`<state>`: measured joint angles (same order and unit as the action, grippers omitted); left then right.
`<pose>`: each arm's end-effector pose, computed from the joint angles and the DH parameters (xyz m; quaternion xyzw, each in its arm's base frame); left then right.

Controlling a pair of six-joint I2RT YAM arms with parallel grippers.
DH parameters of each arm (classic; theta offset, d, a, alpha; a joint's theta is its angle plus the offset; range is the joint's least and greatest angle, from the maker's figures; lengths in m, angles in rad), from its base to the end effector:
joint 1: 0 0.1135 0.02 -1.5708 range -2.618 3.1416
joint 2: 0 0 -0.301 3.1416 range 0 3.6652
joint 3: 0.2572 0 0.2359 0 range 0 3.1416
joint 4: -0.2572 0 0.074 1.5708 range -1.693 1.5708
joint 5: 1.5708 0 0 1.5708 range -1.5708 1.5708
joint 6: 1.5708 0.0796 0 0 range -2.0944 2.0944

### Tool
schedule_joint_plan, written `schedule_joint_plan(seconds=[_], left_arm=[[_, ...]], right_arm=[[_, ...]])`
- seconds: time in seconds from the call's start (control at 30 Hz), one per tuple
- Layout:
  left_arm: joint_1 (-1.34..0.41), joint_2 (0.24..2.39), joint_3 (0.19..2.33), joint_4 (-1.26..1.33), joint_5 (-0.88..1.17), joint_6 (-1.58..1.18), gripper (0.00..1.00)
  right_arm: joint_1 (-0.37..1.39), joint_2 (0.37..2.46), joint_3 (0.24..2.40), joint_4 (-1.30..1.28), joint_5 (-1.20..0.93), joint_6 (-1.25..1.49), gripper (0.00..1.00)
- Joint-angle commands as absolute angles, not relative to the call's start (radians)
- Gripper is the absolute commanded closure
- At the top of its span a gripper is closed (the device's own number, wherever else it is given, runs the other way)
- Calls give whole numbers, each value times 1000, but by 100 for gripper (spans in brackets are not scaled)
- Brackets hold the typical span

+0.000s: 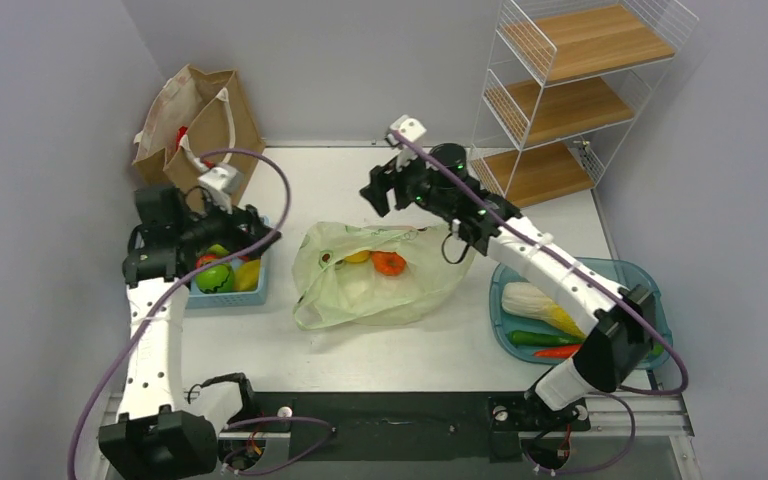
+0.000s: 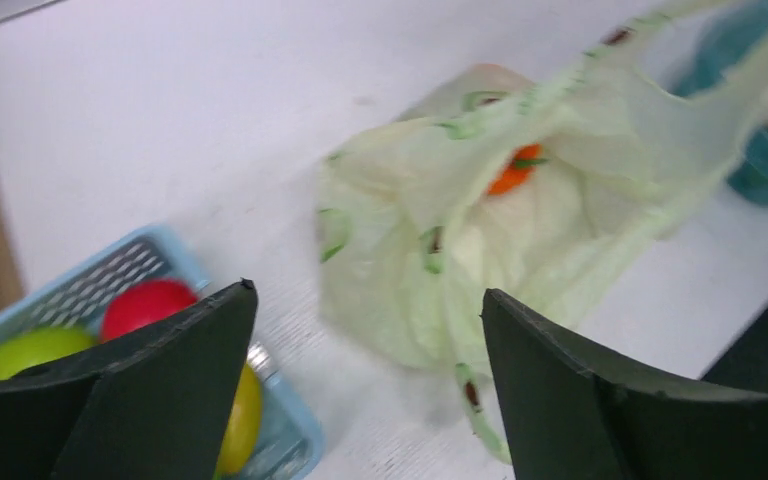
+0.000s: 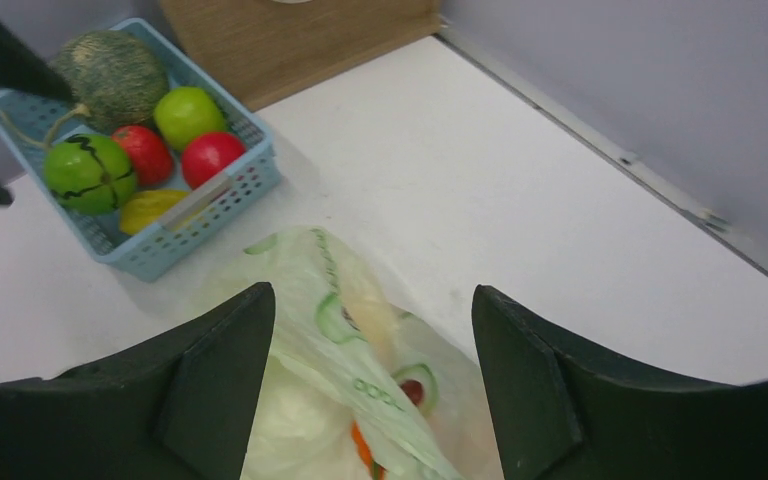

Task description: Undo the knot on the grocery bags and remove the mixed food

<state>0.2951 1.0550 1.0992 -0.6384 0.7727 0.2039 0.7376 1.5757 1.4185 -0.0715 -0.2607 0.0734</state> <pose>0.2126 0.0066 0.3720 0.1393 0.8252 -0.2152 0.5033 0.2846 0.2863 0.4038 -0.3296 0.7077 0.3367 0.5264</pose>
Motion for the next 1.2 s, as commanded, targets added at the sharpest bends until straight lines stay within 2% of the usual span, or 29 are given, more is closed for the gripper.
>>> schedule_joint_plan(seconds=[0.0,0.1,0.2,0.3,0.4,0.53,0.7,1.17], left_arm=[[-1,1018,1024,-549,888,378,23],[-210,1022,954,-414,757,417,36],[-440,1069,896,-346,626,490,38],[-599,1138,863,-281,561,588,46],[-635,1216,833,-143,557,627,48],[-638,1354,891,-101,628,735,53],[-635,1475,917,-119,699,1030,53],[-634,1703,1048,-112,676,1175,51]], right_arm=[[625,1435,1408,-326,-307,-28,32],[513,1381,1351,-393,-324,-26,32],[416,1324,1291,-443,-336,-18,32],[352,1290,1258,-474,-339,-19,33],[278,1261,1228,-508,-364,-13,33],[231,1258,1237,-584,-412,-17,34],[215,1256,1240,-615,-433,-28,34],[177,1266,1259,-623,-467,-20,33]])
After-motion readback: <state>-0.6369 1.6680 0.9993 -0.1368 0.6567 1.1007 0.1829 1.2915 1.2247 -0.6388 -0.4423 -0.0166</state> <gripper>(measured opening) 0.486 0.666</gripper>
